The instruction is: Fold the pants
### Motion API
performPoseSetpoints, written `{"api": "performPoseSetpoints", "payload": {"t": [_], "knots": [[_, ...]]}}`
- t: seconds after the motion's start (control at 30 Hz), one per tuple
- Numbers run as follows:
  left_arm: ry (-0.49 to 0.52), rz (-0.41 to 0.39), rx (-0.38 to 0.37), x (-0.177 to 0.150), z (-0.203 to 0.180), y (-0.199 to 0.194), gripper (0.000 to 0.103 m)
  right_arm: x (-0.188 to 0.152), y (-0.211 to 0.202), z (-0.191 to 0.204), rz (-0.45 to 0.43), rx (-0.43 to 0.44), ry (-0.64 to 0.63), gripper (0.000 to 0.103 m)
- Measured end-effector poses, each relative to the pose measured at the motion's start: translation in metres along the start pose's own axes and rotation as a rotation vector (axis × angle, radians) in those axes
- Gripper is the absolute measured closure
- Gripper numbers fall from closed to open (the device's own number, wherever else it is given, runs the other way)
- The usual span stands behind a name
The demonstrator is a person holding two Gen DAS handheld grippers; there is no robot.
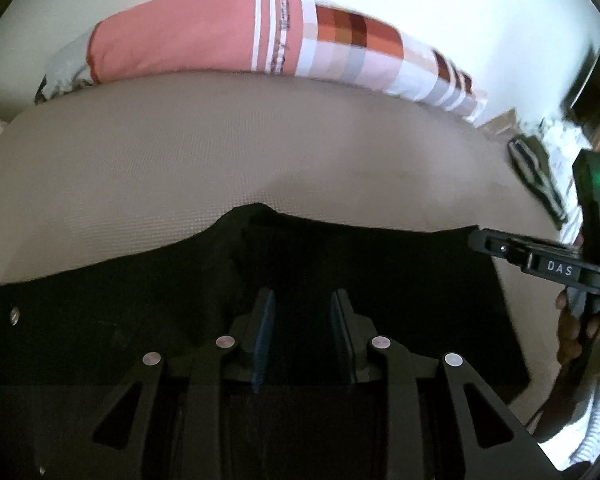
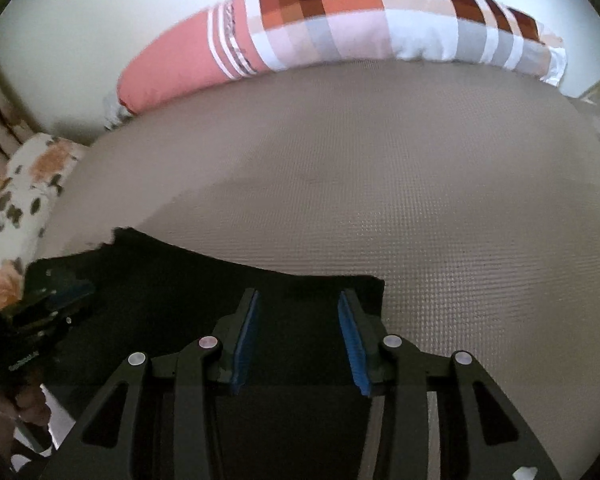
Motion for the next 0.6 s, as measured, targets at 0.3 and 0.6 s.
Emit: {"api": "performPoseSetpoints", "payload": {"t": [0.3, 0.6], "knots": [[0.034, 0.043, 0.029, -0.006, 0.002, 0.015, 0.072, -0.001, 0.003, 0.000, -0.016, -0.037, -0.043, 0.069], [0.065, 0.048, 0.087, -0.061, -0.003, -0.015, 0.068, -0.010, -0.030, 0.017, -0.070, -0.037, -0.100, 0.065]]}}
Point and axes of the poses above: each gripper's, at about its wrist camera, not at the fingertips, and y roughly the way its jaws point, z to its left, x to its top, the point moved 9 cm from there along y, roughly the way its jaws point, and after that the axes turned 6 degrees about -x, right-handed, at the moved point
